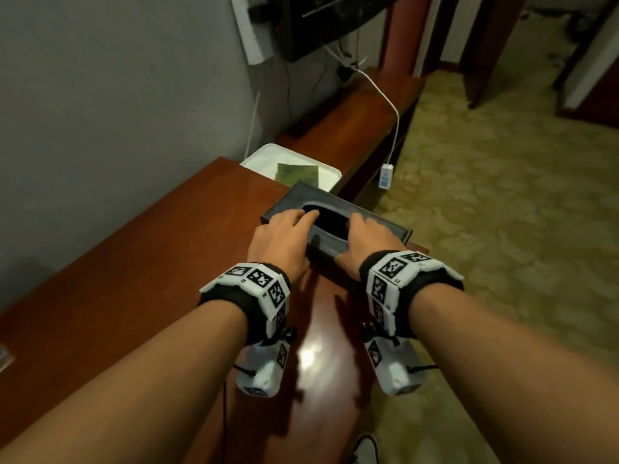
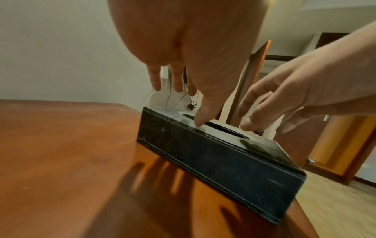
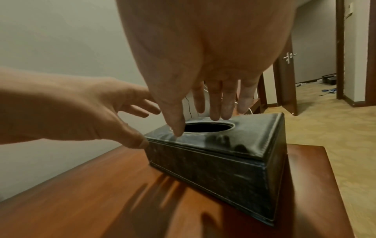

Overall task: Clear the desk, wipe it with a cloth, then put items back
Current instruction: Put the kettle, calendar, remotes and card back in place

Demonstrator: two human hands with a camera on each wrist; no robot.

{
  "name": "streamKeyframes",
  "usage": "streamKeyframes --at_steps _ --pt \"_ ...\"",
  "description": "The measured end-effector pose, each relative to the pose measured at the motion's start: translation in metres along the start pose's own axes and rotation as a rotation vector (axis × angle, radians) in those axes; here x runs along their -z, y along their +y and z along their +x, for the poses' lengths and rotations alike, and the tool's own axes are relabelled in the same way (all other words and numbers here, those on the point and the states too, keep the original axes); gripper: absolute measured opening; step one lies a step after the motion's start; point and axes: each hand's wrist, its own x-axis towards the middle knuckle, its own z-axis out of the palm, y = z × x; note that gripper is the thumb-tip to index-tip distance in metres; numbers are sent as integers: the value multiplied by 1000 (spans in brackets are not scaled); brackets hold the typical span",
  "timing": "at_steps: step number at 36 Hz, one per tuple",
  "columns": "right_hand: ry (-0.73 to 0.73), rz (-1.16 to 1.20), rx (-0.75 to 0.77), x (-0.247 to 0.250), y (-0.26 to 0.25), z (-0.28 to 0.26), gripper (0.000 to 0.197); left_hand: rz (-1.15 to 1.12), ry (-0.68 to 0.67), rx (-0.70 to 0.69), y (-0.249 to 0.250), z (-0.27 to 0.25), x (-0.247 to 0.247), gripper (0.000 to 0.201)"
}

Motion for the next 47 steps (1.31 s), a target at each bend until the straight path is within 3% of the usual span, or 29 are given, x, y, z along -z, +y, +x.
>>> streamKeyframes --at_steps 6,10,15,19,22,29,39,47 --pt "-26 -20 74 -11 13 23 67 -47 -58 5 2 30 -22 81" --pt "-64 -60 119 -18 12 38 68 -3 -97 -36 -1 45 -32 69" --pt "-116 -151 135 -23 6 47 51 143 -49 -127 -3 52 -35 41" --pt "-105 -190 162 -20 -5 48 37 247 -110 -163 -9 53 -21 38" --pt "-88 -220 213 -11 -22 48 36 206 -156 -90 -22 44 -12 46" --pt "-75 -286 430 3 -107 43 34 150 -43 148 -82 -5 20 47" --pt "-54 -239 707 -12 -237 50 37 162 67 457 -188 -57 48 49" --pt "-120 -306 920 -41 -328 60 47 144 55 714 -261 -95 47 55"
